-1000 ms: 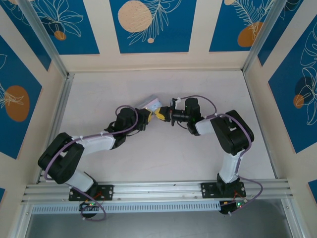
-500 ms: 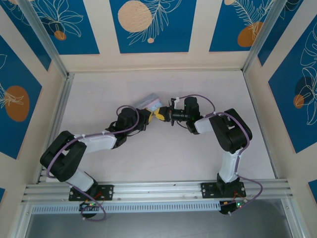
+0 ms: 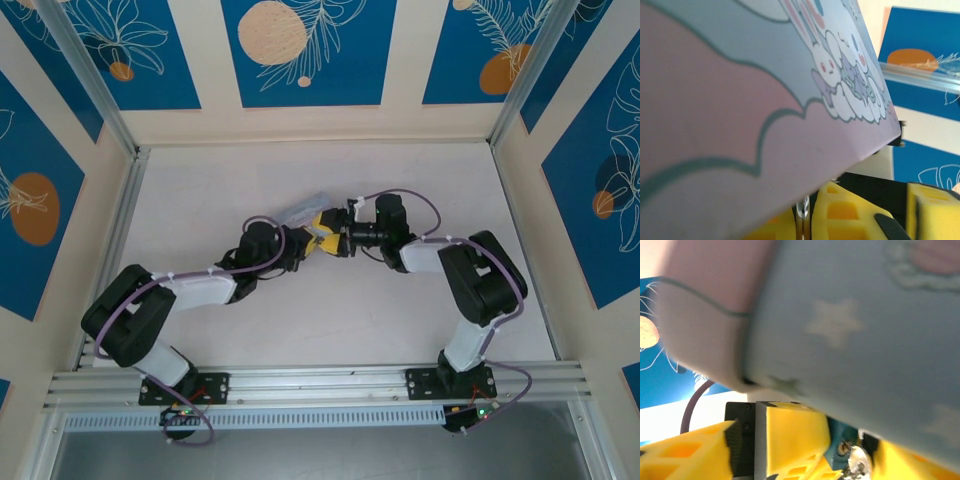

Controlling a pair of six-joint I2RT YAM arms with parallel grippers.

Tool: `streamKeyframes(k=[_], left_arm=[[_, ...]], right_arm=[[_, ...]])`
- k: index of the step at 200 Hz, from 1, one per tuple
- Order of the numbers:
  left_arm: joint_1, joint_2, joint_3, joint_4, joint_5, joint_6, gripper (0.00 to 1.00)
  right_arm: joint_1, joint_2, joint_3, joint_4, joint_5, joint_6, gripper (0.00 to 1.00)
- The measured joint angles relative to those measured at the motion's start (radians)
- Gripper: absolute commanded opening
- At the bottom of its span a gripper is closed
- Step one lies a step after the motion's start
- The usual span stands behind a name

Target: Unlock the padlock with the key

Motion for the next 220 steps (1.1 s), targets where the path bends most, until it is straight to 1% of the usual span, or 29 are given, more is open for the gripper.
streamKeyframes(k=[15, 44, 49, 59, 120, 134, 152, 168, 176, 183, 220], left_arm=[[-0.002, 0.0, 0.0, -0.005, 0.027, 0.028, 0.0], [-0.002, 0.0, 0.0, -0.02, 0.073, 0.093, 0.0], [-0.002, 0.0, 0.0, -0.023, 0.08, 0.102, 0.0], [-0.002, 0.0, 0.0, -0.032, 0.091, 0.124, 0.0], [0.01, 0.014, 0.004, -0.064, 0.132, 0.192, 0.0], [0.013, 0.025, 0.011, -0.067, 0.14, 0.201, 0.0], [0.019, 0.034, 0.021, -0.074, 0.152, 0.217, 0.0], [0.024, 0.034, 0.031, -0.095, 0.164, 0.23, 0.0], [0.027, 0.034, 0.034, -0.101, 0.168, 0.236, 0.0], [0.029, 0.034, 0.039, -0.111, 0.174, 0.243, 0.0], [0.037, 0.046, 0.071, -0.147, 0.201, 0.254, 0.0]], right_arm=[[0.0, -0.045, -0.004, -0.08, 0.005, -0.05, 0.77], [0.0, -0.118, -0.005, -0.246, 0.019, -0.16, 0.78], [0.0, -0.129, -0.006, -0.277, 0.023, -0.178, 0.8], [-0.001, -0.149, -0.006, -0.336, 0.027, -0.217, 0.81], [-0.002, -0.195, -0.035, -0.588, 0.077, -0.377, 0.82], [-0.002, -0.217, -0.036, -0.649, 0.101, -0.422, 0.78], [-0.002, -0.257, -0.036, -0.721, 0.141, -0.48, 0.66], [0.004, -0.299, -0.03, -0.796, 0.187, -0.565, 0.55], [0.009, -0.313, -0.023, -0.832, 0.217, -0.597, 0.48], [0.018, -0.324, -0.012, -0.863, 0.246, -0.631, 0.45], [0.1, -0.344, 0.077, -0.997, 0.428, -0.818, 0.44]])
